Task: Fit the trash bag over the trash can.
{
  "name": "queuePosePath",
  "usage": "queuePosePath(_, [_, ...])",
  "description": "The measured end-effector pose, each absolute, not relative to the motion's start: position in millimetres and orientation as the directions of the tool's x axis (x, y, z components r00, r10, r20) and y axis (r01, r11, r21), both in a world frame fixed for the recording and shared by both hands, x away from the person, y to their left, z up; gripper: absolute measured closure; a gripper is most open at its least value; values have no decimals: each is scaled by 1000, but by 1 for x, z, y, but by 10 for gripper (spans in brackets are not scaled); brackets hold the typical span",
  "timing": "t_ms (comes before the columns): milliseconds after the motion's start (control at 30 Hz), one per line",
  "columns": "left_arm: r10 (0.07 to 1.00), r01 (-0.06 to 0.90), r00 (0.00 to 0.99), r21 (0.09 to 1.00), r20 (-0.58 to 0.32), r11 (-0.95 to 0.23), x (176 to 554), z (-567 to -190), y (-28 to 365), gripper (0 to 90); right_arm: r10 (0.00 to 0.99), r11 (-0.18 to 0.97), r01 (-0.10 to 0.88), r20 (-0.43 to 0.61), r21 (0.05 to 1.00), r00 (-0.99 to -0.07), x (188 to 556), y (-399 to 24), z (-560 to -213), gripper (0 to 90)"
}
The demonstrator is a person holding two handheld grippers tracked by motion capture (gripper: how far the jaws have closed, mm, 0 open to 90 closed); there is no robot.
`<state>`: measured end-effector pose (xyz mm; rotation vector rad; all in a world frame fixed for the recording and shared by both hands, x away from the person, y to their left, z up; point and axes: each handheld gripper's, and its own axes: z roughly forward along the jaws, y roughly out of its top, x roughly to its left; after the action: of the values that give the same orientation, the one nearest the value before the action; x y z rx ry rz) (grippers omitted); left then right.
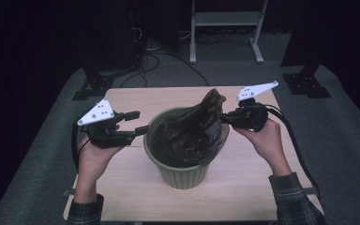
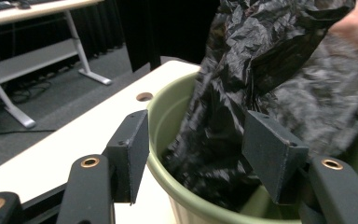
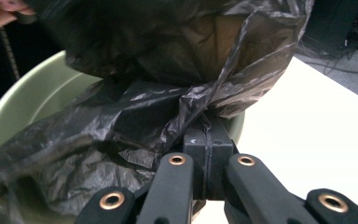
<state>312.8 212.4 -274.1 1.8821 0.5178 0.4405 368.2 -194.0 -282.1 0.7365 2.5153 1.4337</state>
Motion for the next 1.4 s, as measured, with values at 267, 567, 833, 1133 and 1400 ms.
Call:
queuePosePath(267, [467, 110, 883, 944, 52, -312, 297, -266, 199, 406, 499, 412, 351, 114, 841, -859, 372, -198, -284, 897])
queuePosePath(567, [353, 40, 932, 945, 81, -324, 294, -248, 147, 376, 492, 417, 350, 116, 839, -863, 372, -196, -286, 897])
queuePosePath(833, [306, 40, 950, 950, 60, -311, 315, -233, 115, 371, 488, 419, 349, 117, 838, -865, 372, -196, -286, 897])
queuePosePath(1133, [284, 47, 957, 943, 52, -330, 337, -220, 84, 347, 485, 414, 346, 118, 842, -867, 372, -195, -286, 897])
queuePosePath(1400, [268, 63, 963, 933, 38, -355, 342, -220, 60, 313, 484, 415, 346, 118, 841, -867, 372, -195, -286, 897])
